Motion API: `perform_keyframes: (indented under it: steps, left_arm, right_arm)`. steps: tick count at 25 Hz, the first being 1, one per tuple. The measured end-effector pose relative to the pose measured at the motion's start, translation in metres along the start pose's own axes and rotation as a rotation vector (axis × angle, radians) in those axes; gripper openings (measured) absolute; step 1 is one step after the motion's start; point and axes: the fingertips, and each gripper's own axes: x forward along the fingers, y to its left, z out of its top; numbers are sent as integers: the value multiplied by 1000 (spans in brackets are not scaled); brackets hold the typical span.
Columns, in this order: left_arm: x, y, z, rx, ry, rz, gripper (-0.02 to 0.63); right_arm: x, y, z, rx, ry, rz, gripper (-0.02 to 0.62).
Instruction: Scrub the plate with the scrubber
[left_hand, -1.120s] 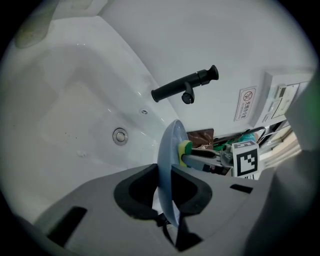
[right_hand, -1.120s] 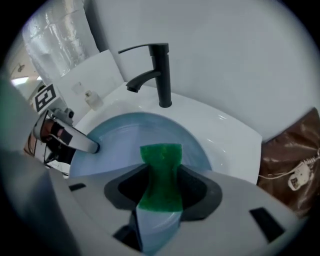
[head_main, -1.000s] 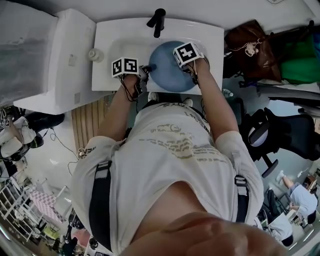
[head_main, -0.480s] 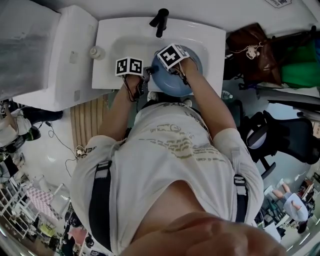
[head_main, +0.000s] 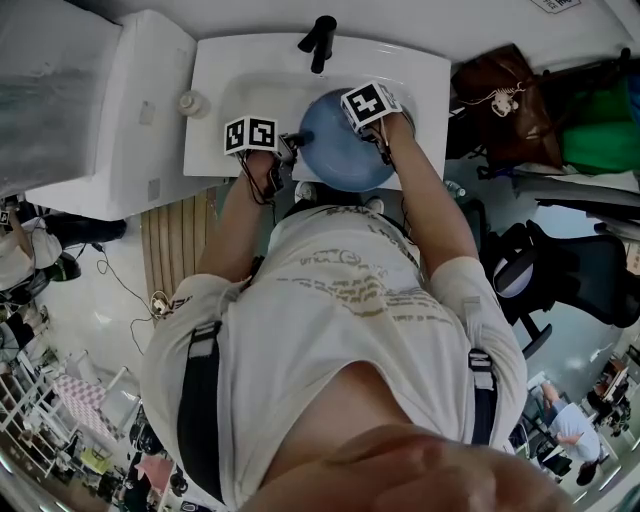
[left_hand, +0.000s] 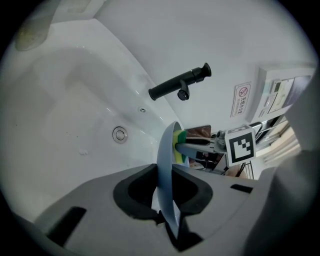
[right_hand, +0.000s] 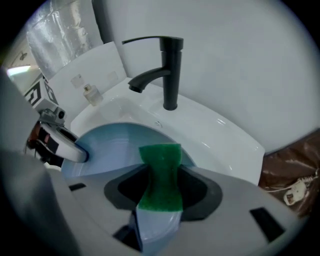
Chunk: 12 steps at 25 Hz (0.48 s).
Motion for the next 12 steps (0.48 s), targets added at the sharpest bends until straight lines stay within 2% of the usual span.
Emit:
perform_keyframes:
  steps: [5,12]
  left_arm:
    - [-13,8,10,-28,-45,-5,64]
    - [-15,13,10,-58,-89,-10,66]
  right_arm:
    - [2,-14,-26,18,57,-18,190]
    - [1,-6,-48,25,88,8,190]
